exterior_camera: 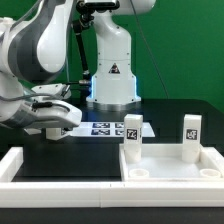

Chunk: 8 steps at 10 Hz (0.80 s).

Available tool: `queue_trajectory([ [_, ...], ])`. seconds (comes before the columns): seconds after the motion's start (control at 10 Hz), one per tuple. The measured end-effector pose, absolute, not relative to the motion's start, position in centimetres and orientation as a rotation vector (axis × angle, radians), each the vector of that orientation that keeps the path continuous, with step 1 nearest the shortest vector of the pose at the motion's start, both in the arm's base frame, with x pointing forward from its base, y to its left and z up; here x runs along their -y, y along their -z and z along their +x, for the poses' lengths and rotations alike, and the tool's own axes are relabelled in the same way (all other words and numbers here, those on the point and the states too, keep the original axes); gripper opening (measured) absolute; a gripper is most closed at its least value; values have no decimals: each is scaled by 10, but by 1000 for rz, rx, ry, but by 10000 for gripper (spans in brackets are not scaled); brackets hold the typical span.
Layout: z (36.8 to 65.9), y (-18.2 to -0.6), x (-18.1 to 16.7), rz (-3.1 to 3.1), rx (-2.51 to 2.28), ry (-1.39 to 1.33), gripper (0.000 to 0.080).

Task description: Assemble square table

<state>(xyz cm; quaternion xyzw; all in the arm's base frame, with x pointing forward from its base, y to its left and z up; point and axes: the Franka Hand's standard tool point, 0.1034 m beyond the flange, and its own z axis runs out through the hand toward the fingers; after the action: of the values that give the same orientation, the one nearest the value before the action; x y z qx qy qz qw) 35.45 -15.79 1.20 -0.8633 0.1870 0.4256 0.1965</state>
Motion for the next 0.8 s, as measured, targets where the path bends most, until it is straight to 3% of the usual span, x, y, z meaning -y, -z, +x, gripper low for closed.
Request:
queue_trajectory([
  [0.1, 354, -12, 158, -2418, -524, -1192, 383],
  [0.2, 354, -12, 158, -2416, -523, -1194, 288],
  [0.8, 354, -12, 158, -2416, -523, -1194, 288],
])
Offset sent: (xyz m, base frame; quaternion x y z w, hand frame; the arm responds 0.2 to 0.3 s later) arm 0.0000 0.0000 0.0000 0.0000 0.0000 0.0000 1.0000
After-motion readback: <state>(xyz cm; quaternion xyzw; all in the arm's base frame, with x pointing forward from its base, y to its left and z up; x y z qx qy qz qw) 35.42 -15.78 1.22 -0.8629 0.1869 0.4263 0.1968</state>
